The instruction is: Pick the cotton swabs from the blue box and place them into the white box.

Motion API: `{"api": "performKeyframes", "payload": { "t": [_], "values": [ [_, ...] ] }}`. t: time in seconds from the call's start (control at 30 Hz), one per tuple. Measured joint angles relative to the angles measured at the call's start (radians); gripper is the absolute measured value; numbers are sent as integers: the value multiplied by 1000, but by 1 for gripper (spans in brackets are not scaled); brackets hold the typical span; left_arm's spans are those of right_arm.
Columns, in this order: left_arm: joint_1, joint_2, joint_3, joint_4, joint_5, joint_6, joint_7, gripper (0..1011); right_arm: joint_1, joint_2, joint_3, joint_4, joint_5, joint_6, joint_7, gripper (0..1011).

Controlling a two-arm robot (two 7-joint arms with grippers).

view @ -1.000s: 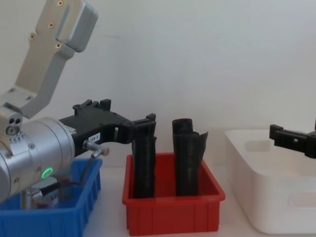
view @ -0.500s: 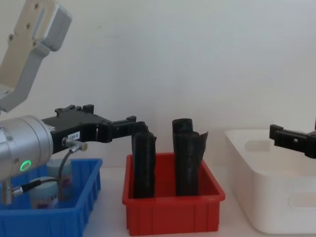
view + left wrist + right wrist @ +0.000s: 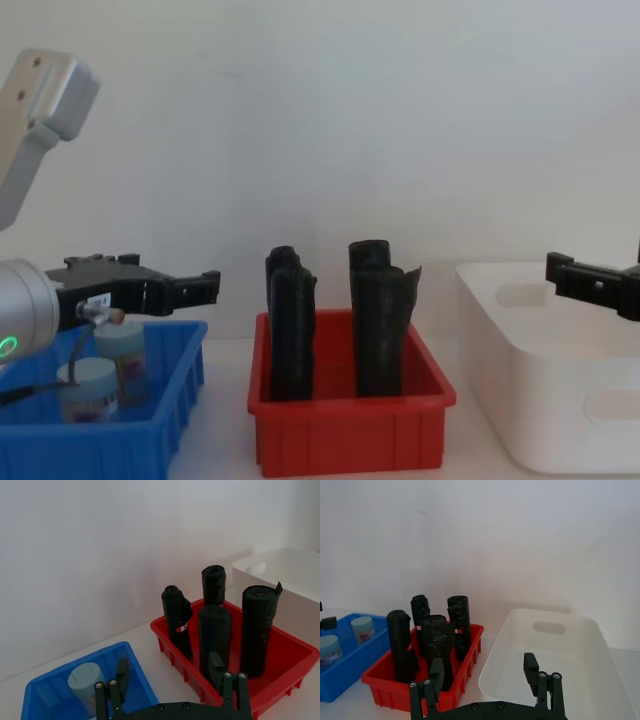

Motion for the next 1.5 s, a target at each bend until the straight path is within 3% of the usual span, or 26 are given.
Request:
{"api": "performKeyframes", "payload": {
  "t": [0.77,1.5],
  "values": [
    [-57,10,-50,171,-2,43,-21,1004,0,0,0,0,0,0,0,1002],
    [-119,-6,-71,343,-13,13,-95,1004,0,0,0,0,0,0,0,1002]
  ]
}}
